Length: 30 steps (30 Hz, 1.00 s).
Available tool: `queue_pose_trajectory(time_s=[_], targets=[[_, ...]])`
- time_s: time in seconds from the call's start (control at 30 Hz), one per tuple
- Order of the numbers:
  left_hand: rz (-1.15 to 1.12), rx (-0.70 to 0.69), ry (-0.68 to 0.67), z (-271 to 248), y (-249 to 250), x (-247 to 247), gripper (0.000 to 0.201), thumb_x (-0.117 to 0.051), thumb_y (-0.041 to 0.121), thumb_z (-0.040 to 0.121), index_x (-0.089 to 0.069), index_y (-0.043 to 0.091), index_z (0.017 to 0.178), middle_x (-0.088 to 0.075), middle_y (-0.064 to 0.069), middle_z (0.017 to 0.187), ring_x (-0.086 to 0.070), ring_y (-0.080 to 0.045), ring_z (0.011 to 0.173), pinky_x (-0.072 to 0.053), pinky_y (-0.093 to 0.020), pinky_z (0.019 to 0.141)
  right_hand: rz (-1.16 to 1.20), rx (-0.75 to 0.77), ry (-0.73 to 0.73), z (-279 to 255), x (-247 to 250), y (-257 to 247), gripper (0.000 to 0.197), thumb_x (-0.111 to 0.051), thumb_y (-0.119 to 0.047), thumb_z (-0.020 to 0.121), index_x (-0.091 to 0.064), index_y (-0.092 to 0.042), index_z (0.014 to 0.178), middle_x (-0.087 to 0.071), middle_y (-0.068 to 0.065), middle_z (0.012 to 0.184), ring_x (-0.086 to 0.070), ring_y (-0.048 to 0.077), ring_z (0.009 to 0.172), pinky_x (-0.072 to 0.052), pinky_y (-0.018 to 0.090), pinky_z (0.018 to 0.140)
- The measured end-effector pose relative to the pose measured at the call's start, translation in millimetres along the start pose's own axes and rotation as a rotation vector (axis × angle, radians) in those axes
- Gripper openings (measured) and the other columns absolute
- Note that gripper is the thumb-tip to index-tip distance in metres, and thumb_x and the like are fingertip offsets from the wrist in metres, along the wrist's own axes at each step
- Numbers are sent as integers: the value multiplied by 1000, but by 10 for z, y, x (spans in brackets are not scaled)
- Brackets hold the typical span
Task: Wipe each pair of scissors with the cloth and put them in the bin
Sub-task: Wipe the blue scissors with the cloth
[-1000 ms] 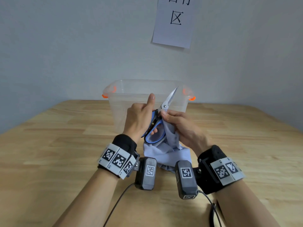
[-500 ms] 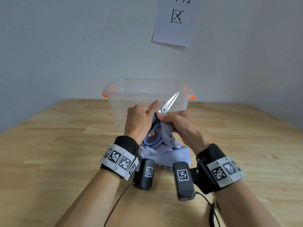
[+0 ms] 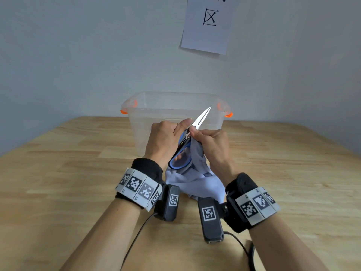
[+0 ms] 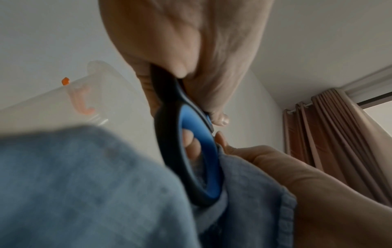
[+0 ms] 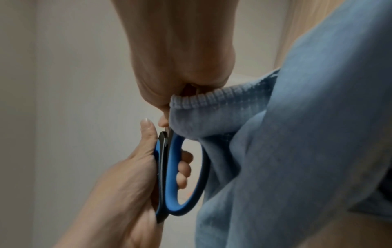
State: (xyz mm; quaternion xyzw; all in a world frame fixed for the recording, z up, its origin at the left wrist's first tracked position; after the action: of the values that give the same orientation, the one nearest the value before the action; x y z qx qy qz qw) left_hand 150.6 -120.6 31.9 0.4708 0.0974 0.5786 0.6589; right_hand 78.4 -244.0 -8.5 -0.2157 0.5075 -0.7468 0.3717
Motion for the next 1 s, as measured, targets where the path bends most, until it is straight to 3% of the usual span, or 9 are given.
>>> queue_pose_trajectory(time_s=[0.1,0.2,0.27,0.37,0.47,0.63,0.87,0.93,1.0], targets=[[-19,13,-25,-12,12,-7,73,-57,50,96,-36,-6,54,-39,-28,45,-52,-37,36,-41,-32,35,-123,68,60,-12,36,-49,63,-73,-31,89,-42,12,55,-34,10,50,-30,23,54,-26,40,53],[-29,25,-19,-27,4,-13,69,-58,48,97,-32,5,49,-33,-8,35,-55,-32,34,-35,-22,33,-181,92,118,3,74,-57,60,-73,-30,90,-43,-7,43,-29,2,45,-27,19,52,-23,33,52],[-55,48,-18,-30,-27,-31,69,-57,48,97,-36,1,52,-44,-16,38,-57,-29,33,-37,-22,33,-176,80,142,15,111,-51,60,-73,-32,90,-44,-18,39,-32,-5,43,-30,17,51,-27,33,52],[-71,61,-14,-32,-43,-44,70,-55,50,98,-41,-4,57,-55,-26,45,-55,-30,33,-38,-22,36,-36,50,131,45,191,-10,29,-71,-31,91,-77,-12,70,-72,8,71,-63,16,69,-52,39,69],[-60,64,0,-22,-62,-47,68,-54,50,98,-38,3,52,-54,-22,42,-55,-29,33,-39,-21,37,127,-47,27,56,141,75,30,-62,-24,97,-74,3,99,-73,24,99,-69,29,92,-54,47,91],[-51,95,10,0,-138,-21,72,-52,54,98,-48,-8,63,-58,-22,46,-58,-30,35,-42,-22,39,289,-223,-126,53,17,189,26,-49,-12,103,-71,0,95,-72,17,91,-69,25,86,-57,33,84],[-66,73,48,-12,-123,-7,71,-55,52,97,-40,-9,62,-52,-31,51,-59,-27,35,-40,-24,36,369,-379,-201,51,-4,282,16,-62,-20,93,-77,-14,94,-69,10,101,-65,21,99,-38,34,102],[-64,74,51,-13,-113,-9,70,-55,51,98,-39,-5,58,-49,-26,46,-56,-23,32,-40,-23,36,377,-364,-206,42,-6,270,16,-65,-16,90,-72,-8,102,-70,13,102,-68,23,98,-47,31,98],[-49,65,62,-11,-100,-5,68,-56,47,98,-35,4,50,-36,-5,32,-45,-13,26,-35,-19,36,324,-315,-215,9,-26,206,13,-64,-10,92,-68,-3,102,-73,15,95,-71,24,88,-56,30,83]])
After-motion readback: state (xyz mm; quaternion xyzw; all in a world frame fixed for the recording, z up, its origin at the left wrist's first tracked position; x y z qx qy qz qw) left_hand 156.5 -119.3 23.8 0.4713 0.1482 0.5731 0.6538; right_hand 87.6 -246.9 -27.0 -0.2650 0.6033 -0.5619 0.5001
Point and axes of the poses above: each hand's wrist, its own z-axis towards the middle knuckle, its own x-axis out of the back of the hand, y = z × x, the point moved 7 cm from there along z, towards the middle knuckle
